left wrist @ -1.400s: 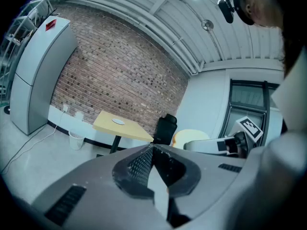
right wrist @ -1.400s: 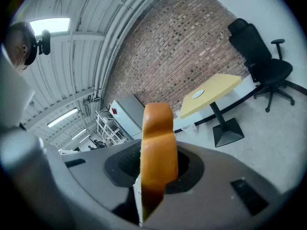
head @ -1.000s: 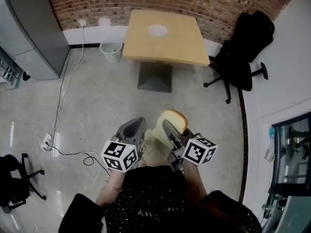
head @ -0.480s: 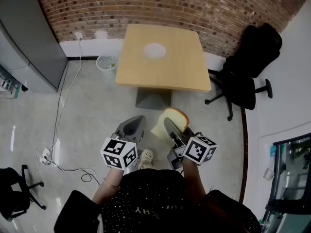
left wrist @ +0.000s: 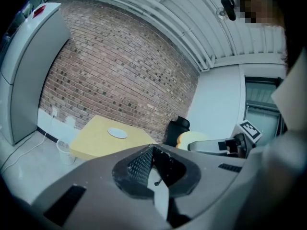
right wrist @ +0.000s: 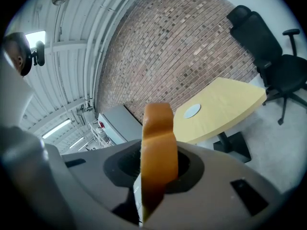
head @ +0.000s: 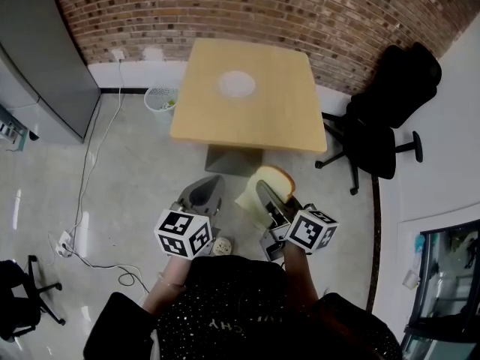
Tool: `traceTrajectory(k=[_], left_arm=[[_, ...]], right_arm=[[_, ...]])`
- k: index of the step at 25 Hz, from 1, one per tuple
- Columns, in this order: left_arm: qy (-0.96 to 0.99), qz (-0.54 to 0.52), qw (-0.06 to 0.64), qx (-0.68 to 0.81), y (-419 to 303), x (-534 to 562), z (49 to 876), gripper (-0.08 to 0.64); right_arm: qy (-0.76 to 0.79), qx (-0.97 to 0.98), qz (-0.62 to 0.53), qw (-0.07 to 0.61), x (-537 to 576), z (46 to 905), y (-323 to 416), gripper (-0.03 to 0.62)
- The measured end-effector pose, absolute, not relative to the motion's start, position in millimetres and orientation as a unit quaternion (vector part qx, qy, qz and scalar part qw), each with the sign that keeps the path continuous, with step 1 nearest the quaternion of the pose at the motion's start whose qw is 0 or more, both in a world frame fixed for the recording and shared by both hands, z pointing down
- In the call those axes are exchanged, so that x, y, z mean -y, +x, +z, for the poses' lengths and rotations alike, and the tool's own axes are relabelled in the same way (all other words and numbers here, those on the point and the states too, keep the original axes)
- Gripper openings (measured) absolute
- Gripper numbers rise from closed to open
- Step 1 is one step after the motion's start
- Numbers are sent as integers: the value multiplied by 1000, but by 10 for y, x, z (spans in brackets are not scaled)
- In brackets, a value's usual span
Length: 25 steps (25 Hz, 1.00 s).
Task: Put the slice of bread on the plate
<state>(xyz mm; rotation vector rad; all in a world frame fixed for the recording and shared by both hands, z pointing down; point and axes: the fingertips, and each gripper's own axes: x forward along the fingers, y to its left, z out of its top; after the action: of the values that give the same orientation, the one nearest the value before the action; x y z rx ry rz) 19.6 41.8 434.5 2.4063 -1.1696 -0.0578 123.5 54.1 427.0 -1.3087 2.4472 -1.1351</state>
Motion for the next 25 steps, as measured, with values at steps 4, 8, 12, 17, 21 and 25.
traceTrajectory(k=[4,8,12,17,21,25], left_arm=[[873,-23,226,430,222,-425,4301,11],[870,-20,224,438,196,-453,4276,11],[865,-23,238,442,199,-467,4333,11],[862,-19,239,447,208,-400,4405,11],[857,-19,244,454,216,-208,4413,11],[855,-14,248,456,240,7,4430,11]], right_arm=[[-429,-818,-375,77,-555,4198,1248,100],[-427,-818,-377,78,-594,4180,1266,100],[-429,-813,-385,77,-614,4246,1302,100],[-429,-806,-400,76,-576,4352,1344,100],[-430,-805,-403,69,-406,4375,1386,101],[-426,-804,-409,66,-181,4394,1389,100]])
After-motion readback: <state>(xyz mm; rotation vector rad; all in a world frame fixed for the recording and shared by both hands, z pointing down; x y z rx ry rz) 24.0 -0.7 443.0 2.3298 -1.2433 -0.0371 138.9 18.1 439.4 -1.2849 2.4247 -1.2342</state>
